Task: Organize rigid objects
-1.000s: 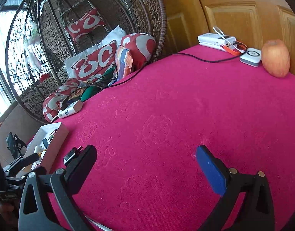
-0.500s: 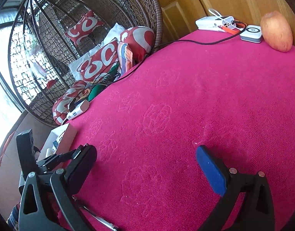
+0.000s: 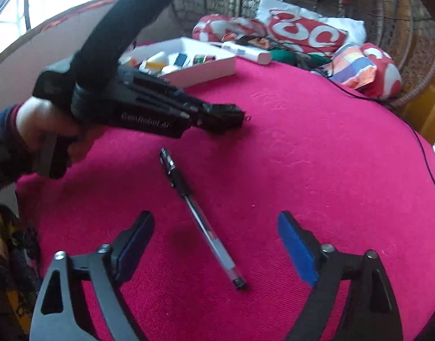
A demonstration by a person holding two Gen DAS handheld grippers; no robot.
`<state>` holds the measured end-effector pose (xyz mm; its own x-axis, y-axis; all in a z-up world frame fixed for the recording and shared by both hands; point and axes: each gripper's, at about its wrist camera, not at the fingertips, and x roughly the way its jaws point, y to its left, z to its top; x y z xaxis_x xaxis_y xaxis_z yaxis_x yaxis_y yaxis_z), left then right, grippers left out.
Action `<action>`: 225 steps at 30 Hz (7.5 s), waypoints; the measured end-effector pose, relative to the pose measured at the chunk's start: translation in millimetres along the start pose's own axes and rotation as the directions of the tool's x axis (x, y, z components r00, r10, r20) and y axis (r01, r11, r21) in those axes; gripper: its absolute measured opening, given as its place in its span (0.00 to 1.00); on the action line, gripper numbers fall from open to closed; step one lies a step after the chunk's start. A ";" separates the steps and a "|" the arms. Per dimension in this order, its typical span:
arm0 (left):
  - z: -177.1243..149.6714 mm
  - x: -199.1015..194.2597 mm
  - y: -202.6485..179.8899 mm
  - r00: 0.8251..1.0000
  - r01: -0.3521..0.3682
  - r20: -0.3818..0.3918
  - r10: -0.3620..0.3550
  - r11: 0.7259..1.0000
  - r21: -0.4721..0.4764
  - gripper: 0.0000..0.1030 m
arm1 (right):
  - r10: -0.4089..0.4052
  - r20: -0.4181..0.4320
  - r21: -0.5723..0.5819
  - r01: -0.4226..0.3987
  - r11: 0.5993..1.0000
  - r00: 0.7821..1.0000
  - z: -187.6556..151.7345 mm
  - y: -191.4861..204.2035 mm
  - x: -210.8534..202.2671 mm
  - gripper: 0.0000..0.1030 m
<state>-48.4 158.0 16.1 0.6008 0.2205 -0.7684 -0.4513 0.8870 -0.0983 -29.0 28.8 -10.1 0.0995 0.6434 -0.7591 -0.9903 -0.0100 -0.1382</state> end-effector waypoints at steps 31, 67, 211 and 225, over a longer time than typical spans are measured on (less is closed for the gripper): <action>-16.8 -89.6 35.0 0.986 -0.072 0.145 0.087 0.992 -0.107 0.31 | -0.034 0.342 0.374 -0.102 0.922 0.939 27.2 -36.4 -69.3 0.06; -32.8 -11.8 12.5 0.988 -0.154 -0.008 0.155 0.980 -0.124 0.21 | -0.059 0.469 0.442 -0.177 0.879 0.881 -1.1 -39.8 -103.9 0.06; -101.0 -246.7 -12.6 0.820 -0.431 0.236 0.521 0.835 -0.342 0.91 | -0.505 0.548 0.602 0.104 0.791 0.667 21.0 74.3 -156.5 1.00; -107.6 -251.0 -15.9 0.818 -0.427 0.248 0.519 0.837 -0.343 0.91 | -0.504 0.547 0.593 0.115 0.797 0.668 19.7 79.8 -158.7 1.00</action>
<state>-263.0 44.8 142.4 0.4206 0.7413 -0.5231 -0.8605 0.5087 0.0289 -125.7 -59.0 111.9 0.5126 0.8539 -0.0895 -0.8351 0.5201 0.1792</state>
